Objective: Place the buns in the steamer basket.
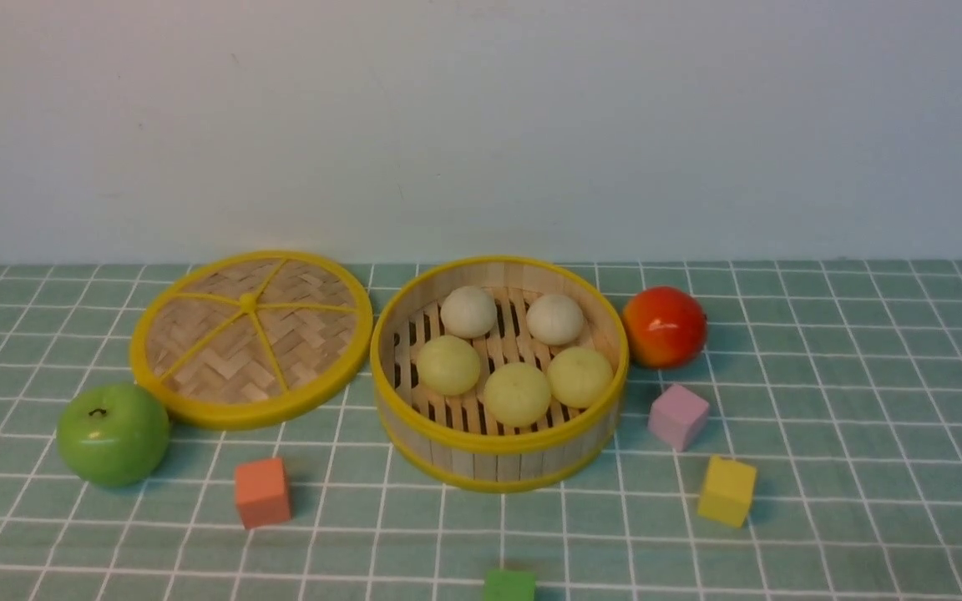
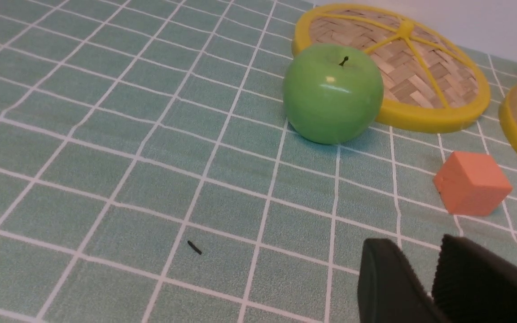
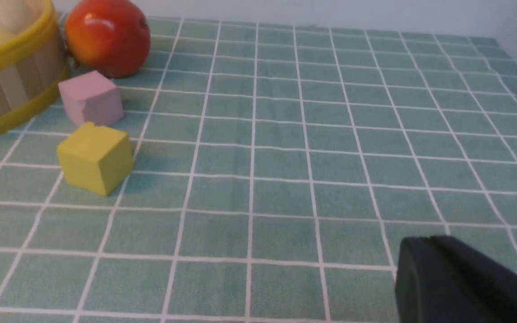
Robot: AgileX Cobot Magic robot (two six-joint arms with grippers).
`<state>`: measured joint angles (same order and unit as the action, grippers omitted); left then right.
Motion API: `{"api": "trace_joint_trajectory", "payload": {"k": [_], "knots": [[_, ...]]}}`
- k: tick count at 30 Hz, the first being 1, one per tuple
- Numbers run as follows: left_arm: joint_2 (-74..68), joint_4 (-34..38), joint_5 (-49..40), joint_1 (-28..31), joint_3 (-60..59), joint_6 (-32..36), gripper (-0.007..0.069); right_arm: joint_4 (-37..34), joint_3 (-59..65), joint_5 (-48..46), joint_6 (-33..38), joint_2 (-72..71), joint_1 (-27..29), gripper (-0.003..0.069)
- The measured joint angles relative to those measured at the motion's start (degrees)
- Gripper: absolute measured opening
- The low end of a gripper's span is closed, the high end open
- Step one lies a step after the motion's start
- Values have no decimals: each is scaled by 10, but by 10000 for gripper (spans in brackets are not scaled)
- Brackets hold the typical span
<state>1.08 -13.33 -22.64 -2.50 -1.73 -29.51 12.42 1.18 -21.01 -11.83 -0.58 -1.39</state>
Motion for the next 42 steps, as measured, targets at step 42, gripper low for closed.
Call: {"api": "trace_joint_trajectory", "payload": {"k": [42], "knots": [[0,0,0,0,0,0,219,-4,-1,-6,2,0,0,94]]}}
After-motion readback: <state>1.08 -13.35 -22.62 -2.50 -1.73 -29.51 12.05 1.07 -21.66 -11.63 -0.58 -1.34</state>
